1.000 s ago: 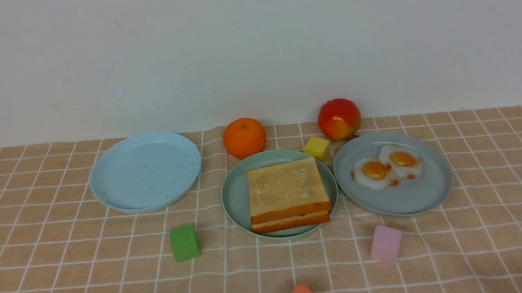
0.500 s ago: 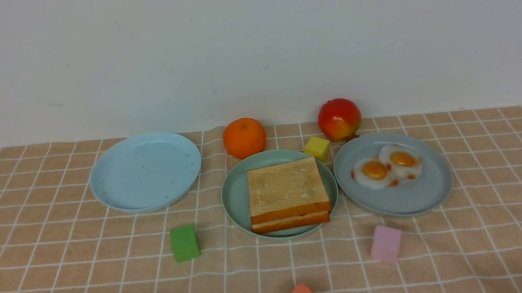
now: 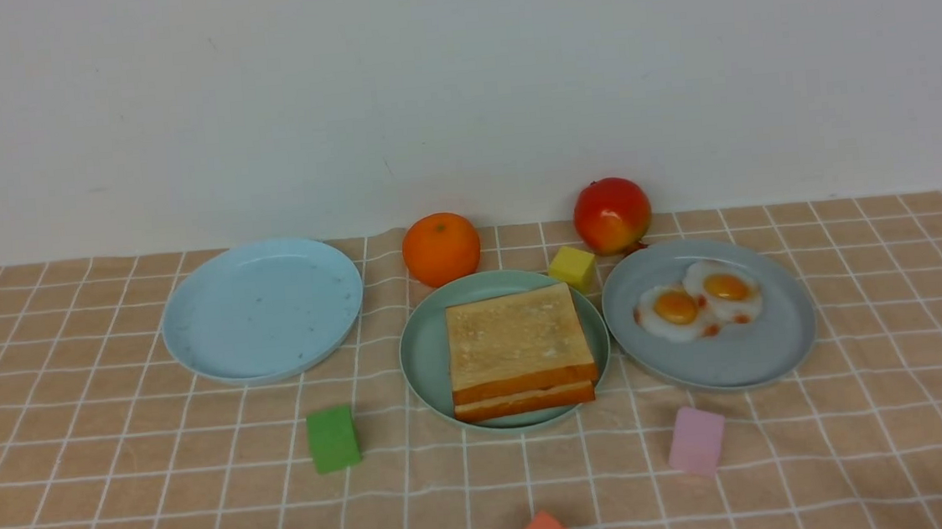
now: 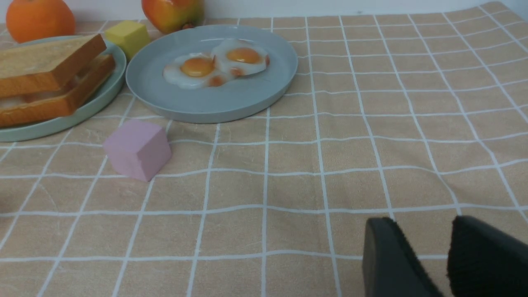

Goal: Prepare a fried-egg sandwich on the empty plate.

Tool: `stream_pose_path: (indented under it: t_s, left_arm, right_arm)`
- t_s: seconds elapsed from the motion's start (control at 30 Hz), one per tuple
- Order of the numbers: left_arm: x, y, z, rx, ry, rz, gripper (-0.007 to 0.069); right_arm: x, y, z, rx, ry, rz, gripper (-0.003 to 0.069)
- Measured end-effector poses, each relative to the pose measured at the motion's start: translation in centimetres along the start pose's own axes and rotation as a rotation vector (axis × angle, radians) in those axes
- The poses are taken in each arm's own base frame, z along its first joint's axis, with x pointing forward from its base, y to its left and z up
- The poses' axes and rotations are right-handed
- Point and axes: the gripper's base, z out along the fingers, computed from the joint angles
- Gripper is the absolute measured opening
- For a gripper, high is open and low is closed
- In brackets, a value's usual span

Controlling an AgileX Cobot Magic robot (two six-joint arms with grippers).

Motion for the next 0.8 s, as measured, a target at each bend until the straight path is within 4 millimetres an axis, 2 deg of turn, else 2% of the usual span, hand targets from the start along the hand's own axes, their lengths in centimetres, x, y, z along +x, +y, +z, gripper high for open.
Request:
stream_pose_path:
  t_s: [0.8]
  left_arm:
    - [0.00, 0.00, 0.00, 0.000, 0.000, -0.001, 0.0116]
  right_arm:
    - [0.00, 0.00, 0.00, 0.000, 0.000, 0.000, 0.0239]
